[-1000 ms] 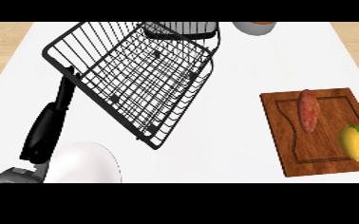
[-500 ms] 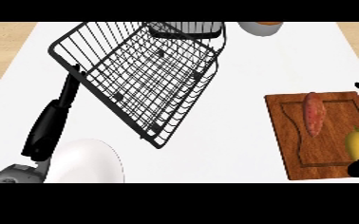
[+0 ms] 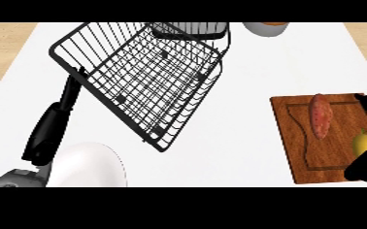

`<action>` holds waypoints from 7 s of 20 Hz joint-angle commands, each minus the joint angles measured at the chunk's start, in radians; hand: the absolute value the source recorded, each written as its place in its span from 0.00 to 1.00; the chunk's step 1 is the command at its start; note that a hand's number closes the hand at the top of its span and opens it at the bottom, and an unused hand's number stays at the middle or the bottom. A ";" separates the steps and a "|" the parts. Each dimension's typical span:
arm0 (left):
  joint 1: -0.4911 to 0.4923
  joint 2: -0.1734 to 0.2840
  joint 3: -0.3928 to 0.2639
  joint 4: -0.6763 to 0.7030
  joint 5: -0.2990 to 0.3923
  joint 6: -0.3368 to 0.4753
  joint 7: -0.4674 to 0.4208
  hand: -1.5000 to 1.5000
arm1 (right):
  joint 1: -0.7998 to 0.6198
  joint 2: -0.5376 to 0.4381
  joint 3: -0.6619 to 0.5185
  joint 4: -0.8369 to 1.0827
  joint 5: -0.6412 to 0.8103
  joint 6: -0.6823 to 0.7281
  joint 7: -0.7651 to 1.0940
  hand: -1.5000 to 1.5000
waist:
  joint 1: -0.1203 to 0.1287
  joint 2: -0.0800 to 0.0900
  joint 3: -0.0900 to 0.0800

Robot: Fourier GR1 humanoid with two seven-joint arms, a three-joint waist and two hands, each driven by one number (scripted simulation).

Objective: Pick the lemon from the cutting board and place it in the tiered basket

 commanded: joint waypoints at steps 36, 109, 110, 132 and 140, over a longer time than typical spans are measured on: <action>-0.005 -0.140 0.146 -0.015 -0.121 -0.162 -0.001 0.50 | 0.170 0.242 -0.272 0.347 0.386 0.021 -0.331 0.00 | -0.011 0.000 0.002; -0.044 -0.243 0.173 -0.040 -0.221 -0.265 0.031 0.50 | -0.864 0.999 -0.076 -0.039 0.755 0.186 0.309 1.00 | 0.036 0.000 -0.003; -0.026 -0.259 0.174 -0.025 -0.232 -0.238 -0.003 0.50 | -0.902 0.999 -0.097 -0.001 0.727 0.150 0.317 1.00 | 0.037 0.001 -0.003; -0.056 -0.269 0.149 -0.020 -0.244 -0.266 -0.009 0.50 | -1.142 1.000 -0.161 0.862 0.414 -0.654 -0.081 0.00 | 0.089 0.023 0.000; -0.033 -0.282 0.169 -0.029 -0.246 -0.242 0.023 0.50 | -1.213 0.997 -0.221 0.913 0.604 -0.965 -0.090 0.00 | 0.016 0.001 0.000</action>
